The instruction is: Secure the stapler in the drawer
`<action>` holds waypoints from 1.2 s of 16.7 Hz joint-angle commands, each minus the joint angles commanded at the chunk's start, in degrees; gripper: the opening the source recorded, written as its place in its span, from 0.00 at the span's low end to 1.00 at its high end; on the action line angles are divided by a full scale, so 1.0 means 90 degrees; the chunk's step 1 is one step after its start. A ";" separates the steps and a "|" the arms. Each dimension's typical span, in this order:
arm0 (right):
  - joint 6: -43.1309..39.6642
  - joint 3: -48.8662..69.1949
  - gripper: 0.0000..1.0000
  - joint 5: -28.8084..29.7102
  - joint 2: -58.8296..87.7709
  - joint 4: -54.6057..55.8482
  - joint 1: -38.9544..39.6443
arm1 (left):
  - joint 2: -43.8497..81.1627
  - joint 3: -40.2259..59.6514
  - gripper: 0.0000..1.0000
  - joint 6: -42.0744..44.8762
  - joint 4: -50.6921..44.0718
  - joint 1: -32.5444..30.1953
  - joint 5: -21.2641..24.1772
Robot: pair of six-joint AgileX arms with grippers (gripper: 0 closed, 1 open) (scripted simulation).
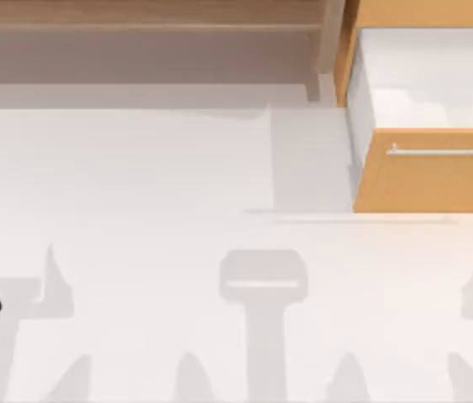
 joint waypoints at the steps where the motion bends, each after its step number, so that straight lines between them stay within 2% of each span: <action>1: 0.0000 0.0000 1.00 0.0000 0.0000 0.0000 0.0000 | 0.0000 0.0000 1.00 0.0000 0.0000 0.0000 0.0000; 5: -0.0209 0.0356 1.00 -0.0009 0.0400 -0.0278 -0.0156 | 0.0000 0.0000 1.00 0.0000 0.0000 0.0000 0.0000; 8: -0.0673 0.1160 1.00 -0.0017 0.1415 -0.0893 -0.0522 | 0.0000 0.0000 1.00 0.0000 0.0000 0.0000 0.0000; 20: -0.3507 0.5750 1.00 0.0055 0.8791 -0.4706 -0.2706 | 0.0000 0.0000 1.00 0.0000 0.0000 0.0000 0.0000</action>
